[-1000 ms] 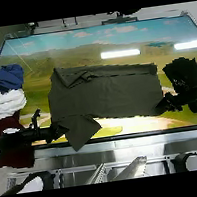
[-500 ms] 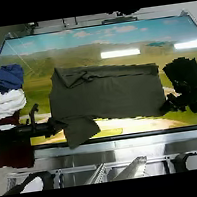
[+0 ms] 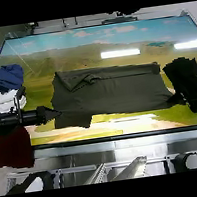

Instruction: Fold the shirts.

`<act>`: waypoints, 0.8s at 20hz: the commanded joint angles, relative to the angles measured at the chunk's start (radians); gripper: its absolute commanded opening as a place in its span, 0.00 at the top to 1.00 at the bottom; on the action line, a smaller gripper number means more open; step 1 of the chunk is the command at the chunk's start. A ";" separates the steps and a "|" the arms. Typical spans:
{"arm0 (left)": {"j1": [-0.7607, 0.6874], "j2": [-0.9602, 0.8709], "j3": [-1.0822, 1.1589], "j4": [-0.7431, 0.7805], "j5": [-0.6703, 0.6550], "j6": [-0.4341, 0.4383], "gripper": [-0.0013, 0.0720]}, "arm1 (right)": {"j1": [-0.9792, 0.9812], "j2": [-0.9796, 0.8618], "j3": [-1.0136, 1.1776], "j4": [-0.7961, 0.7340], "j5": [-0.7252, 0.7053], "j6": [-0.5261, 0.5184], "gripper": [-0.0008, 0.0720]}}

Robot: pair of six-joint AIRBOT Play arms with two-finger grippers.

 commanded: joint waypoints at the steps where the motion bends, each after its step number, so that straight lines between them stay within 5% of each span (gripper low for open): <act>1: -0.066 -0.062 0.100 -0.017 0.029 -0.004 0.95 | 0.010 0.003 0.003 0.185 -0.007 -0.043 0.97; 7: -0.103 -0.373 0.551 -0.012 0.037 -0.014 0.95 | 0.023 -0.016 0.018 0.578 -0.217 -0.155 0.97; 16: -0.124 -0.862 1.015 -0.014 0.039 -0.019 0.95 | 0.161 -0.285 0.214 0.771 -0.360 -0.283 0.97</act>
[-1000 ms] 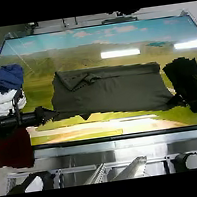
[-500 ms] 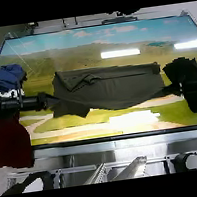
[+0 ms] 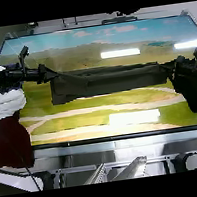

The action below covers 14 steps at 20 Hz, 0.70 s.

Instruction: Fold the shirts.

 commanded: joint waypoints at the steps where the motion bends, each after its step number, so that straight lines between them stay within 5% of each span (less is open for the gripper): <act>1: -0.016 -0.176 0.172 -0.001 0.002 -0.001 0.95 | 0.058 -0.116 0.072 0.054 -0.098 -0.038 0.97; 5: -0.046 -0.298 0.336 0.000 -0.005 -0.001 0.95 | 0.074 -0.185 0.101 0.050 -0.150 -0.041 0.96; 7: -0.052 -0.340 0.420 0.000 -0.004 -0.001 0.95 | 0.074 -0.187 0.103 0.050 -0.168 -0.057 0.81; 11: -0.065 -0.393 0.536 -0.001 0.000 -0.011 0.95 | 0.072 -0.187 0.137 0.050 -0.188 -0.093 0.75; 13: -0.071 -0.392 0.537 -0.002 0.014 -0.013 0.95 | 0.072 -0.187 0.167 0.050 -0.200 -0.092 0.49; 14: -0.071 -0.392 0.537 -0.003 0.021 -0.014 0.95 | 0.072 -0.187 0.190 0.051 -0.201 -0.092 0.48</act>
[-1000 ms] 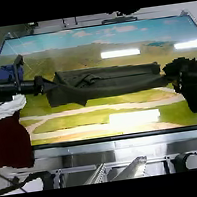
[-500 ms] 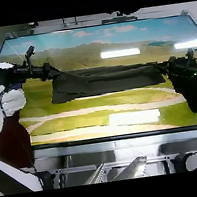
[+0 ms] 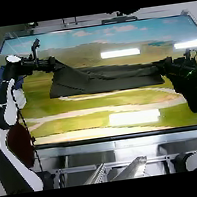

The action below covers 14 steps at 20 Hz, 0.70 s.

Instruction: Fold the shirts.

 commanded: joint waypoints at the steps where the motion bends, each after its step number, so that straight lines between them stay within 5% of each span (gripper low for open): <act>1: -0.005 -0.015 0.030 -0.002 0.025 -0.012 0.95 | 0.001 -0.002 0.064 0.001 -0.023 -0.009 0.48; 4: 0.008 -0.014 0.030 -0.002 0.043 -0.021 0.95 | 0.000 0.002 0.122 0.000 -0.038 0.006 0.48; 5: 0.014 -0.014 0.030 -0.002 0.050 -0.025 0.83 | -0.003 0.006 0.137 -0.006 -0.038 0.006 0.48; 6: 0.018 -0.014 0.030 -0.002 0.058 -0.042 0.59 | -0.008 0.012 0.150 -0.023 -0.038 0.007 0.48; 9: 0.026 -0.014 0.030 -0.013 0.058 -0.058 0.59 | -0.020 0.023 0.181 -0.172 -0.031 0.066 0.48; 12: 0.048 -0.009 0.030 -0.108 0.063 -0.058 0.59 | -0.022 0.025 0.195 -0.384 0.021 0.138 0.17; 14: 0.071 0.009 0.031 -0.137 0.058 -0.057 0.59 | -0.022 0.025 0.195 -0.490 0.042 0.161 0.14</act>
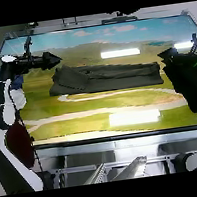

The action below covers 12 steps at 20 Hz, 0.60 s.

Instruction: Fold the shirts.

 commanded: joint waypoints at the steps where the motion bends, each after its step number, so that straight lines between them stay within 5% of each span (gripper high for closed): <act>1: 0.037 0.027 0.001 -0.040 -0.013 -0.003 0.59 | -0.002 0.002 0.010 -0.239 0.036 0.096 0.14; 3: 0.064 0.063 0.000 0.022 -0.043 -0.003 0.60 | -0.001 -0.002 0.010 -0.296 0.037 0.125 0.14; 4: 0.071 0.080 0.000 0.046 -0.058 -0.006 0.73 | -0.001 -0.006 0.010 -0.297 0.040 0.125 0.14; 5: 0.077 0.097 0.000 0.054 -0.076 -0.006 0.97 | -0.001 -0.011 0.011 -0.297 0.040 0.125 0.14; 12: 0.050 0.184 0.000 0.061 -0.116 -0.006 0.97 | 0.030 -0.116 0.106 -0.297 0.111 0.177 0.14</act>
